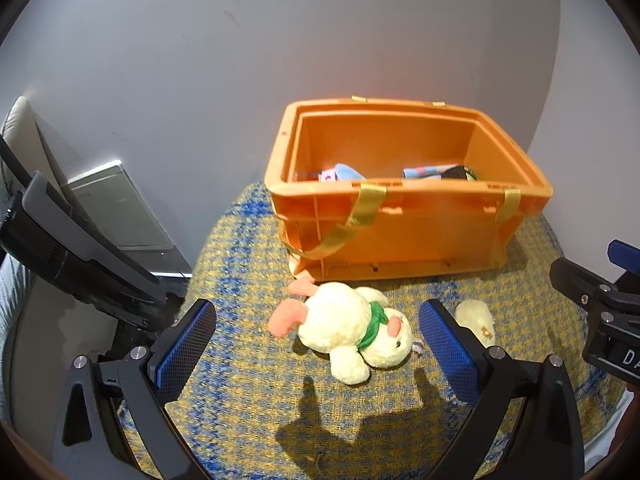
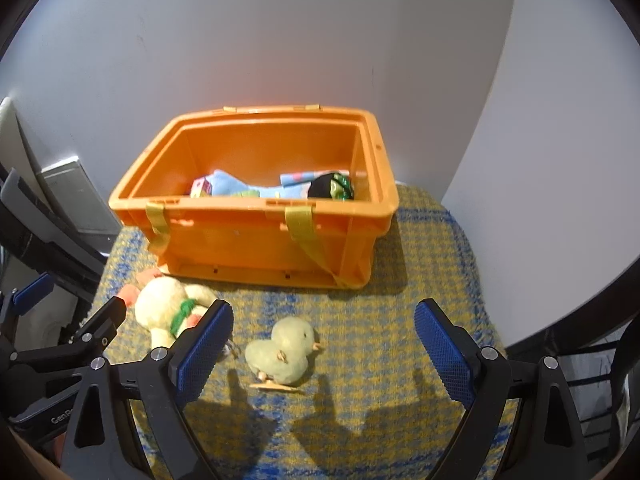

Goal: Organize objects
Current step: 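Move both tools down toward the white bunny and yellow chick plushes, then grasp the white bunny with the left tool while the right tool grasps the yellow chick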

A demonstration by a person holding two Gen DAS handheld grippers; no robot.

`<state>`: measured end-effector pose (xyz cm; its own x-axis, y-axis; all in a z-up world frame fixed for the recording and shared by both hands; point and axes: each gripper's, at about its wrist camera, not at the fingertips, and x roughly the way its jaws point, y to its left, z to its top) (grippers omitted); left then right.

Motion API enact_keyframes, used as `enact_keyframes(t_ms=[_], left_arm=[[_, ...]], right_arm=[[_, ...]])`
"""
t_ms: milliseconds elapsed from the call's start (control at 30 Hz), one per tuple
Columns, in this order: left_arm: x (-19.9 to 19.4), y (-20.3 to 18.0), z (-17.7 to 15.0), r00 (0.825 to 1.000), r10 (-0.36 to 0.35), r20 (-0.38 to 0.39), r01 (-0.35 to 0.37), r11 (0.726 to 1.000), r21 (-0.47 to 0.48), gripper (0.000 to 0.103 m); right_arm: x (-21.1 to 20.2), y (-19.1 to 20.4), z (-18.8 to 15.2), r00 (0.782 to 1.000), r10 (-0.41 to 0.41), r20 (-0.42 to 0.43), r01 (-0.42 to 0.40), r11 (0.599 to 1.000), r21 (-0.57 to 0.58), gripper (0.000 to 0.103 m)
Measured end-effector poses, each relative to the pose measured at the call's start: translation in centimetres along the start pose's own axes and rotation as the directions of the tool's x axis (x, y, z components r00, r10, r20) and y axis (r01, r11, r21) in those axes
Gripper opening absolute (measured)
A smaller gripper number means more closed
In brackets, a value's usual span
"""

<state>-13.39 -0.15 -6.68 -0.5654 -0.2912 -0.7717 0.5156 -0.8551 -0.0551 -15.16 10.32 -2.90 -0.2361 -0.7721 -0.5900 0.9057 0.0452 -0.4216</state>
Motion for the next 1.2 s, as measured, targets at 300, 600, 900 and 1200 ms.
enact_keyframes(t_ms=[300,600,900,1200], left_arm=[[2.7,-0.4,-1.5,1.0,-0.023,-0.013,0.023,1.0,-0.008,0.103],[5.2,-0.4,-1.7,1.0,-0.021,0.005,0.021,1.0,-0.012,0.103],[8.5,-0.3,-1.7,0.999,-0.03,-0.031,0.029,0.999,-0.016,0.103],[10.9,-0.2,-1.7,0.998,-0.053,-0.046,0.053,0.999,-0.008,0.096]], right_arm=[[3.1,0.1,-2.0,0.998,0.011,-0.065,-0.01,1.0,0.012,0.092],[6.5,0.4,-3.4,0.991,0.025,-0.132,-0.022,1.0,0.021,0.092],[9.7,0.7,-3.7,0.983,0.025,-0.184,-0.021,0.999,0.027,0.092],[12.4,1.3,-4.0,0.972,0.049,-0.228,-0.04,0.998,0.042,0.092]])
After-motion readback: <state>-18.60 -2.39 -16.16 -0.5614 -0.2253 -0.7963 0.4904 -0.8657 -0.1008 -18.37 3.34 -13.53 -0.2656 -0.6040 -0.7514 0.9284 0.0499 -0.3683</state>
